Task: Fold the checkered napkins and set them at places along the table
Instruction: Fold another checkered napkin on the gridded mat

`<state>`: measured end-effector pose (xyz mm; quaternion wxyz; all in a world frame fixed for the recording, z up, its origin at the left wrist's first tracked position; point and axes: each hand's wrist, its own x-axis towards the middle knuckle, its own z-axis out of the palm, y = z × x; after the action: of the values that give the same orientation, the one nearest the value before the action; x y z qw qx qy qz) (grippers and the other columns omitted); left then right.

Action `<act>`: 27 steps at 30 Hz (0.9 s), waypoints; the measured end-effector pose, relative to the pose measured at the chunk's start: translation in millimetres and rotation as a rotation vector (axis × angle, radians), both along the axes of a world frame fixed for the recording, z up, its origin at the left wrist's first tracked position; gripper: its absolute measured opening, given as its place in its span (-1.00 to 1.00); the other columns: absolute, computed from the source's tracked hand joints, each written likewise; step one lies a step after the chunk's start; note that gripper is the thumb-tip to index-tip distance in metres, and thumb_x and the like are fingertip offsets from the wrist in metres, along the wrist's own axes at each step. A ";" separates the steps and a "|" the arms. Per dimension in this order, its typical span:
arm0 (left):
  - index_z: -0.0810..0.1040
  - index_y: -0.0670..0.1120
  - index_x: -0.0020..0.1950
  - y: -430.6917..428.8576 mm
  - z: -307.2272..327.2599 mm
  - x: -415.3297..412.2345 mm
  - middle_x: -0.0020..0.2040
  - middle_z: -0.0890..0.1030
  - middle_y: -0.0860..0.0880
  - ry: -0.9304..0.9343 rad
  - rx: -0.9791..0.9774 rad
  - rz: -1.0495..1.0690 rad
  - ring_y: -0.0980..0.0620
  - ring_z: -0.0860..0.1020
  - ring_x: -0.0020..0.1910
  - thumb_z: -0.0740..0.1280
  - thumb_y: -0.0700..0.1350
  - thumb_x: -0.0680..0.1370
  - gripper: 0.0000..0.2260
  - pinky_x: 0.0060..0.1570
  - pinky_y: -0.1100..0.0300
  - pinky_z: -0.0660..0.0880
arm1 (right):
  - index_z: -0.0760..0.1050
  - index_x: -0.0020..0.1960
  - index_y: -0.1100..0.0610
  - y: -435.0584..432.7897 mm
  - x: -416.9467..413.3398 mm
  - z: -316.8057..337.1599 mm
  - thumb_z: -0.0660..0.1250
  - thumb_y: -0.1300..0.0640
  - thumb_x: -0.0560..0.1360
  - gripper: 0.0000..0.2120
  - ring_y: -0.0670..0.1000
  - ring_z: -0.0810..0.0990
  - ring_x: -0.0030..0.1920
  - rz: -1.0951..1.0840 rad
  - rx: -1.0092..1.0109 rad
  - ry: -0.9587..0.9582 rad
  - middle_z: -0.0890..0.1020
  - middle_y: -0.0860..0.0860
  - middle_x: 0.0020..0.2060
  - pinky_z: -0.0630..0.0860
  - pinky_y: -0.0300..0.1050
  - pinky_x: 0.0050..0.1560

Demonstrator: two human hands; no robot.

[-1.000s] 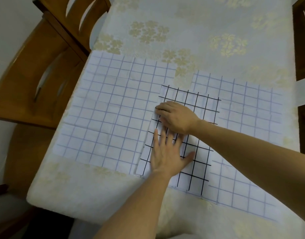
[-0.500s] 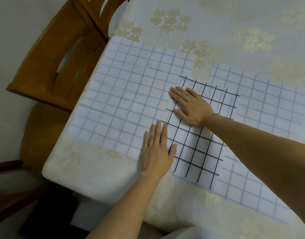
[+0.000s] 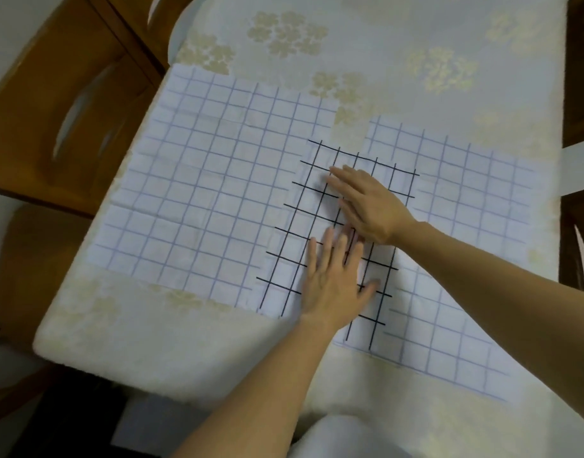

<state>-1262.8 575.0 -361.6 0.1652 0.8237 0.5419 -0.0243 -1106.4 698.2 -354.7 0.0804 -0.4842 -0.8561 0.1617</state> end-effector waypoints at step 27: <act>0.40 0.01 0.53 42.7 37.4 33.1 0.46 0.46 0.00 -0.426 0.046 -0.127 -0.04 0.35 0.46 0.29 -0.22 0.62 -0.54 0.48 -0.04 0.29 | 0.60 -0.17 0.31 -144.7 17.9 39.9 0.37 -0.08 0.54 -0.58 0.14 0.66 -0.16 -1.094 -0.582 0.361 0.69 0.18 -0.26 0.54 -0.07 -0.19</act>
<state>-1229.7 617.7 -324.2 0.2552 0.8462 0.4423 0.1521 -1088.5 553.5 -314.8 0.1595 -0.8179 -0.3796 0.4020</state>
